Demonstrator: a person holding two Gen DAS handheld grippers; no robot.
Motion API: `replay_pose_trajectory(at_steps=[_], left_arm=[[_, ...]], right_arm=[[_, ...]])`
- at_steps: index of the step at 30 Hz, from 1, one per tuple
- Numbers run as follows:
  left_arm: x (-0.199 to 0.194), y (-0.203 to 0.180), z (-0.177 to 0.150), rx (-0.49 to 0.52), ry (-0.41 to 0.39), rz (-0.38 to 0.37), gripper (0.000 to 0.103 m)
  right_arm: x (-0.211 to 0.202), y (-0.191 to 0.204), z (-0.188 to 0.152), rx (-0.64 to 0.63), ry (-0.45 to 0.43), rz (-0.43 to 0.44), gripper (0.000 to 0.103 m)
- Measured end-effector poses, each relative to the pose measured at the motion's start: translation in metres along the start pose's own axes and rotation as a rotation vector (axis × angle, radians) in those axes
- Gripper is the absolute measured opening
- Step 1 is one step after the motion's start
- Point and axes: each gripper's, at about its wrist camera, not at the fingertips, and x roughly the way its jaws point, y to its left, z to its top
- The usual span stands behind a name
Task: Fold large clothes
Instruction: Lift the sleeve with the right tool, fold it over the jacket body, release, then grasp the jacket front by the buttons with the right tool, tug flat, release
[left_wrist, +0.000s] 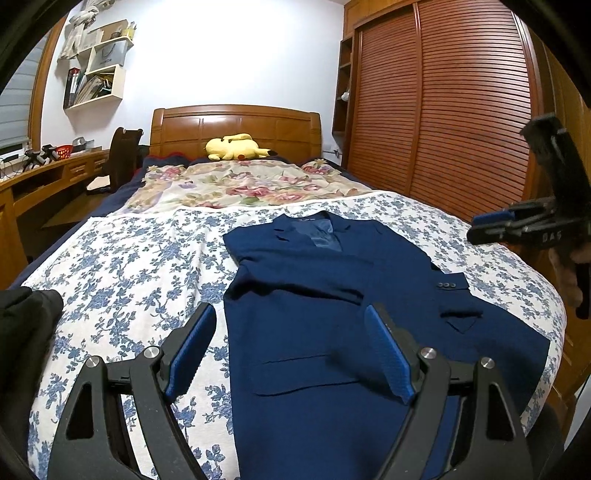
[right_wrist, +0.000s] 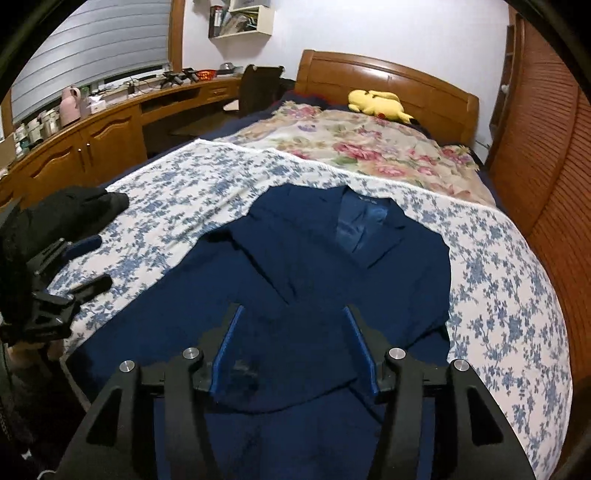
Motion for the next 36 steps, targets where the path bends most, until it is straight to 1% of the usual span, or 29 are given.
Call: replay_pose_trajectory(at_steps=[1,2,7,11,16,19,22,23,25,28,31,34,35,36], left_arm=[[0.0,0.0,0.0,0.001,0.001,0.002,0.083],[0.0,0.001,-0.001,0.001,0.001,0.004,0.083],[0.001,0.004,-0.002,-0.006,0.01,0.007,0.083],[0.002,0.005,-0.003,-0.003,0.015,0.012,0.083],[0.003,0.006,-0.005,-0.001,0.022,0.017,0.083],[0.003,0.007,-0.006,0.002,0.025,0.021,0.083],[0.003,0.009,-0.007,0.002,0.028,0.025,0.083],[0.003,0.01,-0.008,0.002,0.029,0.027,0.083],[0.003,0.012,-0.008,-0.001,0.03,0.03,0.083],[0.003,0.013,-0.009,-0.001,0.032,0.034,0.083],[0.003,0.014,-0.009,-0.003,0.034,0.036,0.083],[0.003,0.014,-0.009,-0.001,0.035,0.037,0.083],[0.004,0.013,-0.009,0.001,0.036,0.039,0.083],[0.004,0.013,-0.009,0.003,0.038,0.04,0.083]], right_arm=[[0.006,0.003,-0.007,0.004,0.008,0.002,0.056],[0.023,0.021,-0.018,0.008,0.015,0.003,0.056],[0.066,0.035,-0.033,0.042,0.075,0.03,0.056],[0.095,0.055,-0.048,0.072,0.108,0.079,0.056],[0.124,0.088,-0.058,0.086,0.134,0.16,0.056],[0.142,0.107,-0.059,0.073,0.154,0.17,0.056],[0.159,0.116,-0.058,0.072,0.171,0.167,0.056],[0.162,0.117,-0.057,0.075,0.169,0.177,0.053],[0.168,0.115,-0.058,0.074,0.17,0.187,0.04],[0.169,0.113,-0.058,0.076,0.162,0.213,0.034],[0.163,0.102,-0.06,0.085,0.128,0.241,0.033],[0.153,0.097,-0.058,0.098,0.094,0.249,0.033],[0.15,0.097,-0.056,0.1,0.085,0.239,0.033],[0.148,0.098,-0.054,0.094,0.078,0.223,0.036]])
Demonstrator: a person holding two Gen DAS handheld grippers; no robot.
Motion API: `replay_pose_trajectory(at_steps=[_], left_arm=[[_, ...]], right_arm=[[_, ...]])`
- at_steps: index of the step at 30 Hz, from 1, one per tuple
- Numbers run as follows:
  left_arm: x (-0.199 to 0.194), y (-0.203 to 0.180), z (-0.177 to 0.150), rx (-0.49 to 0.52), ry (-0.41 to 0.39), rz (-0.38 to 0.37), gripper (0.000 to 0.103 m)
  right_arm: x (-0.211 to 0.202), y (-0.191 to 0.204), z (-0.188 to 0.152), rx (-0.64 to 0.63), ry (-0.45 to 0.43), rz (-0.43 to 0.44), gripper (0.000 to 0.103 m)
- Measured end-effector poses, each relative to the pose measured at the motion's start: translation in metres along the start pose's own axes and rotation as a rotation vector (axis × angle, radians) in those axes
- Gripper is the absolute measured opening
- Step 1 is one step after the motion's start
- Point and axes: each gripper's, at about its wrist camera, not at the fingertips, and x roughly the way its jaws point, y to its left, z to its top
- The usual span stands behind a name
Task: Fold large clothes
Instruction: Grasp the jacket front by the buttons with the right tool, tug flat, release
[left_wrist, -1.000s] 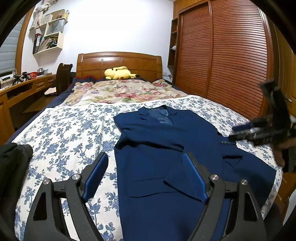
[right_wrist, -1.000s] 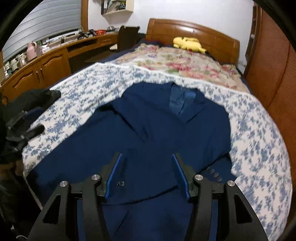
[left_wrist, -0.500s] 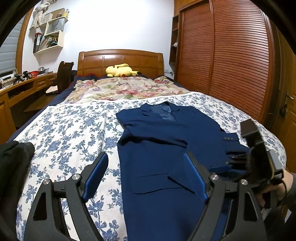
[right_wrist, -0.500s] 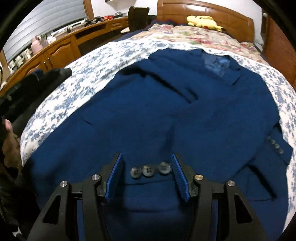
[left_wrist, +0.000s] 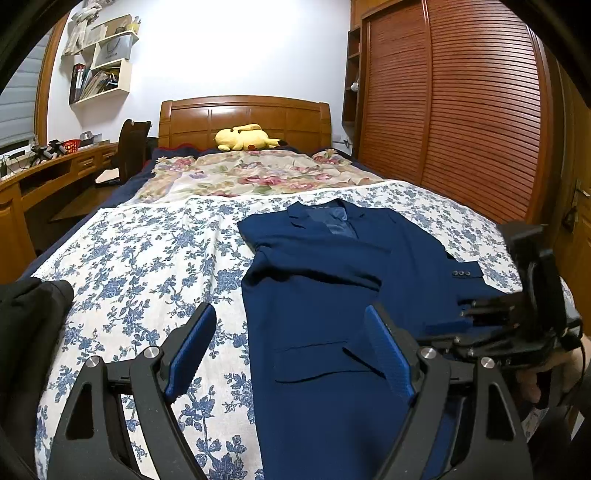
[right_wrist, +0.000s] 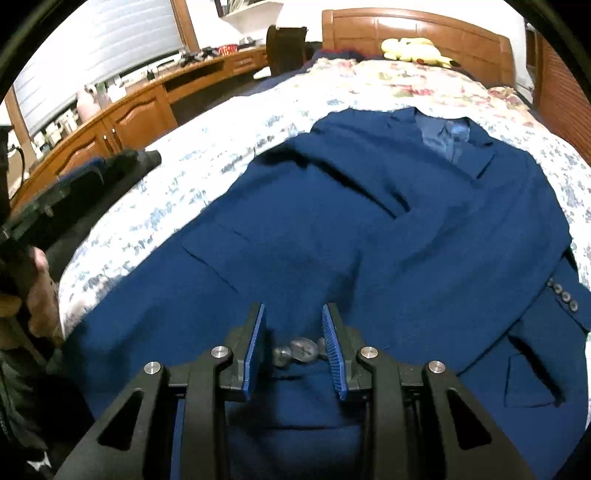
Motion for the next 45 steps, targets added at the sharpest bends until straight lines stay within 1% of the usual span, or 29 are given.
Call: replay_pose_trajectory(at_steps=[1,2,7,11,14,17,19,21,23,24,26,28,30,32,35,36,37,39,42,45], left_arm=[[0.0,0.0,0.0,0.001,0.002,0.001,0.083],[0.0,0.0,0.0,0.001,0.003,0.001,0.083],[-0.002,0.003,-0.001,0.0,0.002,0.009,0.083],[-0.006,0.011,-0.003,-0.012,0.002,0.016,0.083],[-0.008,0.018,-0.004,-0.023,0.001,0.021,0.083],[-0.008,0.023,-0.005,-0.028,0.002,0.026,0.083],[-0.008,0.025,-0.006,-0.03,0.005,0.028,0.083],[-0.007,0.028,-0.007,-0.031,0.008,0.031,0.083],[-0.007,0.029,-0.008,-0.033,0.012,0.032,0.083],[-0.007,0.03,-0.009,-0.033,0.013,0.034,0.083],[-0.008,0.03,-0.009,-0.031,0.013,0.035,0.083],[-0.008,0.03,-0.009,-0.031,0.014,0.035,0.083],[-0.008,0.03,-0.009,-0.031,0.014,0.034,0.083],[-0.008,0.03,-0.01,-0.026,0.017,0.034,0.083],[-0.007,0.028,-0.01,-0.023,0.021,0.035,0.083],[-0.007,0.027,-0.01,-0.021,0.023,0.035,0.083],[-0.007,0.026,-0.01,-0.02,0.025,0.034,0.083],[-0.007,0.025,-0.01,-0.017,0.024,0.032,0.083],[-0.006,0.023,-0.009,-0.011,0.027,0.029,0.083],[-0.004,0.02,-0.01,-0.006,0.032,0.027,0.083]], right_arm=[[0.0,0.003,0.002,-0.011,-0.006,-0.015,0.044],[0.002,0.007,0.005,-0.02,-0.011,-0.008,0.045],[0.024,0.021,0.013,-0.052,0.004,0.034,0.045],[0.059,0.033,0.022,-0.08,0.067,0.049,0.045],[0.084,0.032,0.026,-0.073,0.116,0.016,0.045],[0.104,0.033,0.031,-0.087,0.142,-0.024,0.044],[0.11,0.036,0.034,-0.099,0.145,-0.042,0.022],[0.108,0.035,0.037,-0.095,0.134,-0.025,0.008],[0.103,0.037,0.042,-0.091,0.099,-0.002,0.006],[0.089,0.039,0.043,-0.088,0.071,0.02,0.006],[0.074,0.048,0.046,-0.096,0.012,0.081,0.005],[0.068,0.057,0.05,-0.109,-0.021,0.09,0.005],[0.065,0.058,0.05,-0.103,-0.026,0.078,0.006],[0.065,0.058,0.049,-0.095,-0.018,0.058,0.01],[0.059,0.057,0.044,-0.105,-0.013,0.046,0.026],[0.054,0.056,0.041,-0.111,-0.018,0.03,0.036],[0.047,0.055,0.038,-0.113,-0.027,0.018,0.042],[0.035,0.047,0.032,-0.101,-0.036,0.005,0.048],[0.019,0.03,0.022,-0.073,-0.034,-0.02,0.049],[0.003,0.011,0.003,-0.038,-0.036,-0.082,0.049]])
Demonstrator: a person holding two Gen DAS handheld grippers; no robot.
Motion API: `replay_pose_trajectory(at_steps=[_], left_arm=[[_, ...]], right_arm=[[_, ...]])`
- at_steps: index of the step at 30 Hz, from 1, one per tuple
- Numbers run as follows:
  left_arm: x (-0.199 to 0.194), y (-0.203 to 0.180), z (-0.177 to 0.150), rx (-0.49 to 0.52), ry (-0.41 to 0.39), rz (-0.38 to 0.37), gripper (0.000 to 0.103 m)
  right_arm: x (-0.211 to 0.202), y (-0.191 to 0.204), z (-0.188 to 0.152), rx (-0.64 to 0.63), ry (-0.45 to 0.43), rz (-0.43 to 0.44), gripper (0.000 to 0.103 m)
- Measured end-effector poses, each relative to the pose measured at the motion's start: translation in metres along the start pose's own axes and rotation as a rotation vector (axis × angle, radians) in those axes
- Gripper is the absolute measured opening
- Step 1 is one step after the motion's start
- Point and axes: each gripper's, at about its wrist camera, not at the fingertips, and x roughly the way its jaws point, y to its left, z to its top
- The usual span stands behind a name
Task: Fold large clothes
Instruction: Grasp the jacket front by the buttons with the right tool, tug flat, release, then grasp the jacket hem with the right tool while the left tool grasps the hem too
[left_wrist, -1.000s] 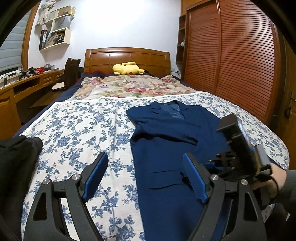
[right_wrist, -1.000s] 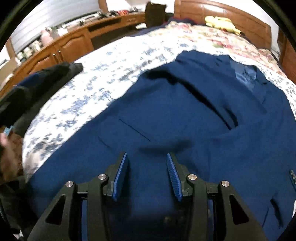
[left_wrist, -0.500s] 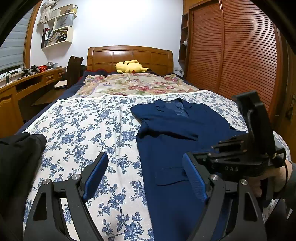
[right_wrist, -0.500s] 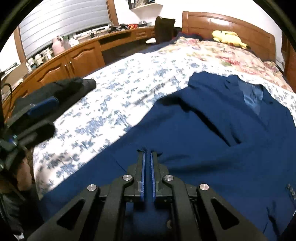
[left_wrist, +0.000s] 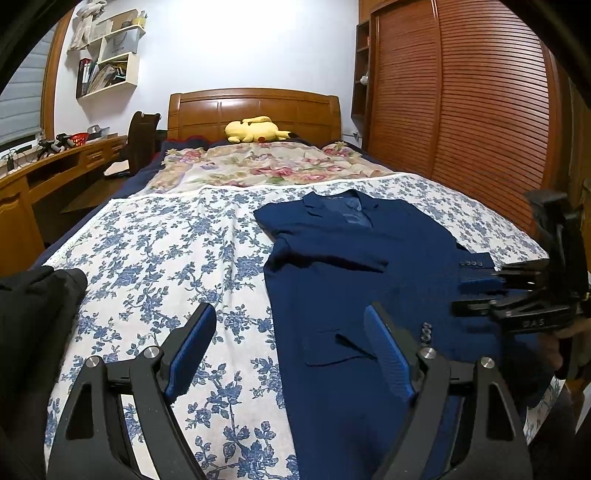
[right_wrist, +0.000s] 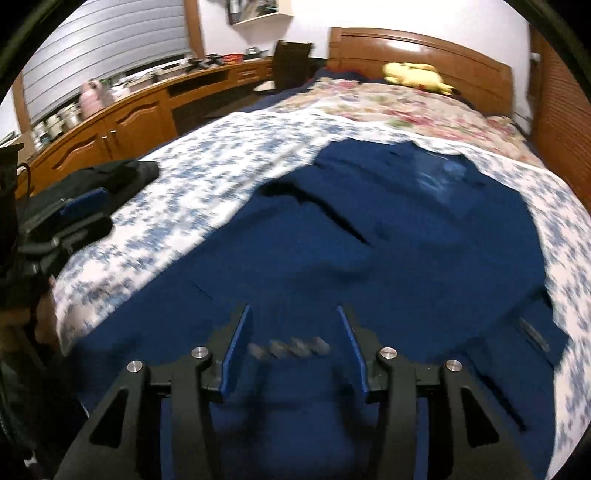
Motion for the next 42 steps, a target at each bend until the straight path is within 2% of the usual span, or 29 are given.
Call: replay_pose_trajectory(at_steps=[5,9,16,21,24,28,32,38,42], left_arm=[[0.002,-0.004,-0.002,0.013,0.008,0.0,0.083],[0.0,-0.01,-0.006,0.023,0.019,-0.005,0.083],[-0.021,-0.023,-0.023,0.028,0.041,-0.018,0.083],[-0.036,-0.03,-0.036,0.01,0.087,-0.018,0.083],[-0.043,-0.032,-0.046,0.005,0.12,-0.016,0.083],[-0.046,-0.033,-0.062,0.007,0.172,0.015,0.083],[-0.051,-0.031,-0.074,-0.005,0.206,0.037,0.073],[-0.053,-0.028,-0.082,-0.031,0.239,0.017,0.052],[-0.051,-0.03,-0.086,-0.034,0.258,0.018,0.052]], right_arm=[[-0.017,-0.03,-0.032,0.067,0.007,-0.094,0.049],[-0.032,-0.049,-0.055,0.126,0.006,-0.135,0.049],[-0.063,-0.072,-0.088,0.156,0.002,-0.193,0.049],[-0.087,-0.091,-0.107,0.163,0.008,-0.226,0.05],[-0.1,-0.106,-0.116,0.173,0.016,-0.24,0.058],[-0.119,-0.124,-0.133,0.218,0.023,-0.273,0.058],[-0.13,-0.138,-0.147,0.244,0.04,-0.284,0.058],[-0.142,-0.143,-0.161,0.263,0.067,-0.272,0.058],[-0.148,-0.144,-0.166,0.261,0.069,-0.255,0.058]])
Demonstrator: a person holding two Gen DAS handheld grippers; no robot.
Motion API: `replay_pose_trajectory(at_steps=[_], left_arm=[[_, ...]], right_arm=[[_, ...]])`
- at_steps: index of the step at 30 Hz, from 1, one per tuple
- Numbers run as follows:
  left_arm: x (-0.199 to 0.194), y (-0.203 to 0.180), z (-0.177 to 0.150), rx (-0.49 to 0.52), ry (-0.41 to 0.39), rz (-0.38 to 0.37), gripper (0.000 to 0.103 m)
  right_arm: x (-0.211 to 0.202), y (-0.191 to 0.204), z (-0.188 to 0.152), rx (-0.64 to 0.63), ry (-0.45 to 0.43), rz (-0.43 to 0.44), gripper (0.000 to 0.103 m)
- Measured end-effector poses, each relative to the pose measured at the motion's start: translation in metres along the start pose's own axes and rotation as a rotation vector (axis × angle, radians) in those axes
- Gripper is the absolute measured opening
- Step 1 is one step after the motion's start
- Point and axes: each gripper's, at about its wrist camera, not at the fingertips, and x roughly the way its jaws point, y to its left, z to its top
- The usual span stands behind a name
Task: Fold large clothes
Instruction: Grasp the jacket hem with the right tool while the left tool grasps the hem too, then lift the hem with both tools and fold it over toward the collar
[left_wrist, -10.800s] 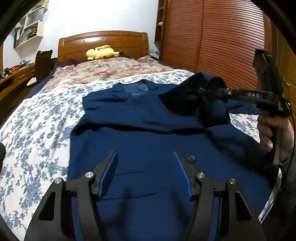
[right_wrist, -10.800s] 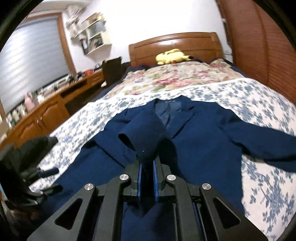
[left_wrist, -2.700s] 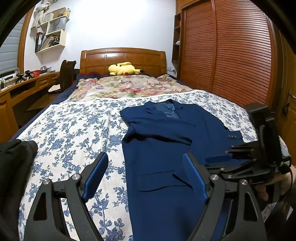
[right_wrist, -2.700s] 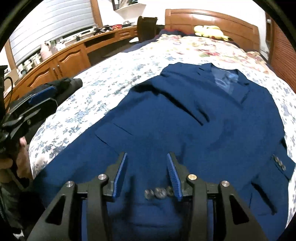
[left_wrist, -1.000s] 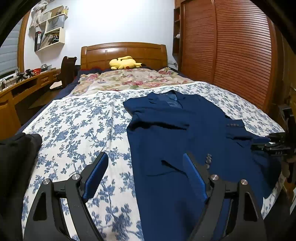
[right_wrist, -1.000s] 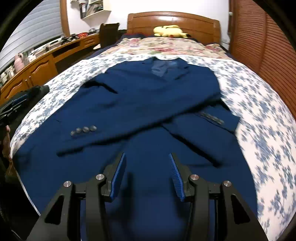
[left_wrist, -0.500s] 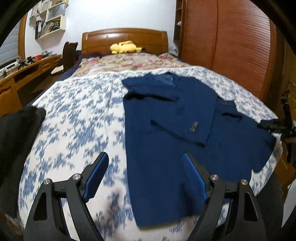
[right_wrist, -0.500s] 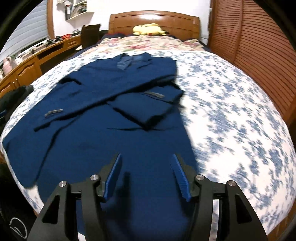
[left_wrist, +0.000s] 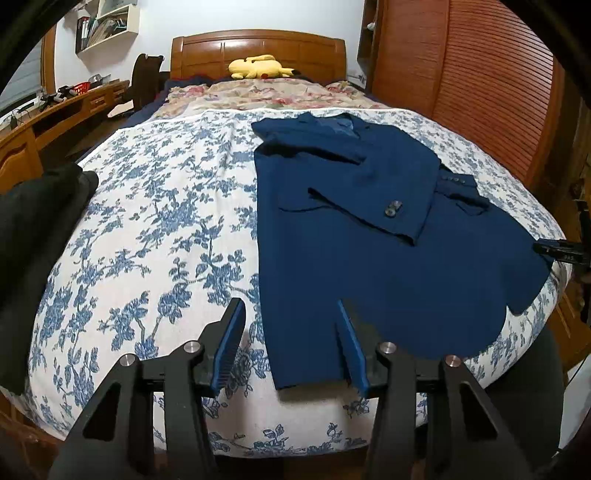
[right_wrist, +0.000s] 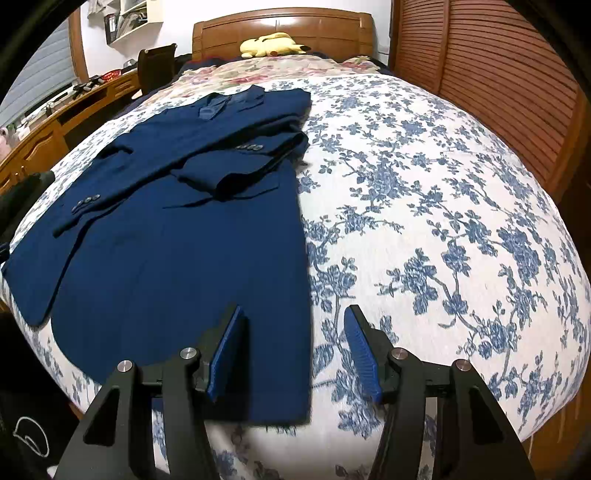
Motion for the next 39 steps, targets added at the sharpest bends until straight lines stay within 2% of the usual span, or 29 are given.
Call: replay_pose_trajectory(at_steps=[3,6,11,20,23,24,26,28,30,34,39], left_arm=[[0.003,-0.001,-0.002,-0.004,0.012,-0.004,0.052],[0.004,-0.002,-0.004,-0.013,0.024,-0.02,0.047],[0.005,-0.002,-0.007,-0.036,0.042,-0.022,0.044],[0.004,-0.002,-0.012,-0.035,0.062,-0.025,0.044],[0.002,0.0,-0.013,-0.046,0.062,-0.041,0.035],[0.001,0.0,-0.013,-0.048,0.061,-0.038,0.032],[-0.001,0.002,-0.013,-0.055,0.056,-0.033,0.018],[-0.004,0.002,-0.011,-0.061,0.054,-0.039,0.01],[-0.008,-0.001,-0.006,-0.043,0.045,-0.03,0.006],[-0.029,-0.013,0.013,0.004,-0.009,-0.031,0.005],[-0.071,-0.028,0.048,0.061,-0.12,-0.034,0.004]], right_arm=[[0.0,0.0,-0.001,0.0,0.008,0.014,0.058],[0.001,0.0,0.0,-0.005,0.011,0.035,0.058],[0.007,0.007,0.0,-0.044,0.02,0.099,0.056],[0.014,0.004,-0.003,-0.035,0.013,0.107,0.056],[0.012,0.007,-0.005,-0.037,0.009,0.101,0.056],[0.013,0.009,-0.004,-0.036,0.008,0.101,0.054],[0.013,0.012,-0.003,-0.035,0.002,0.107,0.045],[0.013,0.016,-0.001,-0.043,0.002,0.125,0.026],[0.012,0.02,0.001,-0.061,0.001,0.158,0.013],[-0.002,0.023,0.015,-0.066,-0.055,0.218,0.008],[-0.038,0.02,0.043,-0.019,-0.164,0.283,0.007]])
